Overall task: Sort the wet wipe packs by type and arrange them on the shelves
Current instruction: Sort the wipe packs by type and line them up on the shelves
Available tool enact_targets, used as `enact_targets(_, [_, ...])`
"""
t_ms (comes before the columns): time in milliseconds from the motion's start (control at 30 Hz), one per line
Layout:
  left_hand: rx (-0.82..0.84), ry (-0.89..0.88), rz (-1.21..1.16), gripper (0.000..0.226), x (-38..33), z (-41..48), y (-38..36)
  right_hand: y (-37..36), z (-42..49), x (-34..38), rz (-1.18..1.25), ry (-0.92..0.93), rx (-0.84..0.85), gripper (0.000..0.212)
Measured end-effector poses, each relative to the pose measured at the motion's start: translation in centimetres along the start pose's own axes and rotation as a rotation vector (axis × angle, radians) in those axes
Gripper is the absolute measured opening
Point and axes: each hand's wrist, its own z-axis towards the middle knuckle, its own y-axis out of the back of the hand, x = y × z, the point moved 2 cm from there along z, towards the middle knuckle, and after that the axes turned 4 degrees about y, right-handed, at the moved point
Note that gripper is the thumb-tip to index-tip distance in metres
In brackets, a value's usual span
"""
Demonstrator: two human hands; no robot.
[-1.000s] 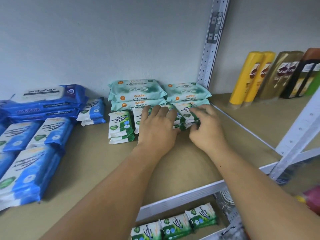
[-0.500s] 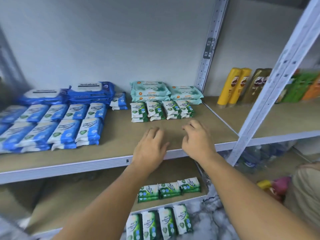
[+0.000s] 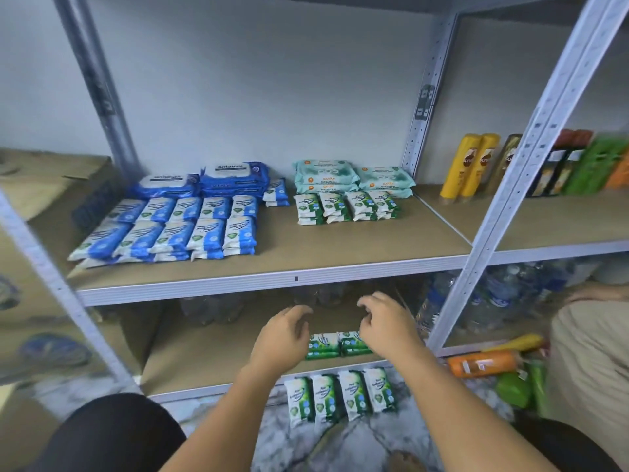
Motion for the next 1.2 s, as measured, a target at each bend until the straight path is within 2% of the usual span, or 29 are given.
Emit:
enact_targets(100, [0.088,0.183,-0.113,0.029,1.3,-0.8,-0.4,-3.0,-1.9,0.2,0.046,-0.102,0.144,0.044])
enact_targets(267, [0.116,0.406,-0.222,0.021,3.4,-2.0,-2.7,-9.1,-5.6,-1.1,0.408,-0.459,0.246,0.046])
enact_targets(400, [0.178,0.529,-0.281,0.027,6.5,-2.5,-6.0,-13.1,-7.3,-2.4,0.462,-0.61,0.343,0.044])
enact_targets(700, [0.26,0.74,-0.205,0.012,12.8,-4.0,-11.3,-19.7,-6.1,-5.6,0.503,-0.726,0.486,0.056])
enact_targets(800, [0.335,0.801,-0.172,0.021,16.0,-4.1,-13.8,-22.8,-5.3,-6.2,0.499,-0.731,0.553,0.058])
enact_targets(900, [0.334,0.984,-0.249,0.035,18.2,-3.7,-15.8,-25.9,-4.2,-6.8,0.44,-0.734,0.597,0.06])
enact_targets(967, [0.324,0.987,-0.282,0.032,19.0,-2.9,-17.3,-27.6,-3.8,-7.1,0.407,-0.759,0.584,0.058])
enact_targets(1100, [0.363,1.001,-0.31,0.002,20.1,-1.4,-20.7,-30.6,-3.2,-7.6,0.371,-0.762,0.503,0.053])
enact_targets(1200, [0.345,1.047,-0.304,0.014,20.8,-0.8,-23.2,-31.8,-2.4,-7.2,0.209,-0.672,0.478,0.043])
